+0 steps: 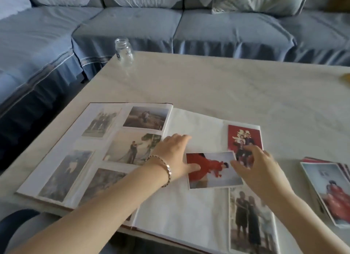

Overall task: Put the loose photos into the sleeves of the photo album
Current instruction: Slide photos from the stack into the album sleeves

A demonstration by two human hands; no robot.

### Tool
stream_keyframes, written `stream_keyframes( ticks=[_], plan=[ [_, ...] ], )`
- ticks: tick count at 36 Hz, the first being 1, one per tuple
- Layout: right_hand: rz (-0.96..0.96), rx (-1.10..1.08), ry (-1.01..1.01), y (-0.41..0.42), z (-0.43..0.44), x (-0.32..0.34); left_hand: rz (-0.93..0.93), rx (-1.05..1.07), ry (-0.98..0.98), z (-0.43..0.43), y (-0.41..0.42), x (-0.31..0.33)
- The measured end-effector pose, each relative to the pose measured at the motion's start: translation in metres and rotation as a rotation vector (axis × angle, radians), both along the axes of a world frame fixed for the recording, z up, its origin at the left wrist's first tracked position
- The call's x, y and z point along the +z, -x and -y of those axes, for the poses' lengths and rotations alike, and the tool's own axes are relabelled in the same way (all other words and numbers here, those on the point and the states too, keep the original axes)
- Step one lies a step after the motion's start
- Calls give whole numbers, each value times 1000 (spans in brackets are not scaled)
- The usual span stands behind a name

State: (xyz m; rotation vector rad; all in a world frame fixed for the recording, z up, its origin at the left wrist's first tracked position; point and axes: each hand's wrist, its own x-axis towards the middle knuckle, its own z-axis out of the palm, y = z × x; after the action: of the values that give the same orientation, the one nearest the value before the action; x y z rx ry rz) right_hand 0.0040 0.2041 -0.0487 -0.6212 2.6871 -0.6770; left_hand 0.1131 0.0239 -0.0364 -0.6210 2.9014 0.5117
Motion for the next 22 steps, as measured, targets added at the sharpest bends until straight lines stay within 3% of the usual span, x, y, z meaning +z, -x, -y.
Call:
stream_keyframes(
  ticks=[5, 9, 13, 18, 22],
  plan=[
    [196, -1, -56, -5, -11, 0, 233, -135, 189, -24, 34, -9],
    [293, -33, 65, -9, -14, -4, 327, -79, 91, -36, 40, -9],
    [448, -133, 314, -10, -22, -2, 110, 40, -133, -36, 34, -16],
    [783, -363, 826, -10, -38, 5, -198, 231, -451, -48, 37, -20],
    [742, -372, 879, -10, -45, 5, -315, 258, -578, -82, 46, -10]
  ],
)
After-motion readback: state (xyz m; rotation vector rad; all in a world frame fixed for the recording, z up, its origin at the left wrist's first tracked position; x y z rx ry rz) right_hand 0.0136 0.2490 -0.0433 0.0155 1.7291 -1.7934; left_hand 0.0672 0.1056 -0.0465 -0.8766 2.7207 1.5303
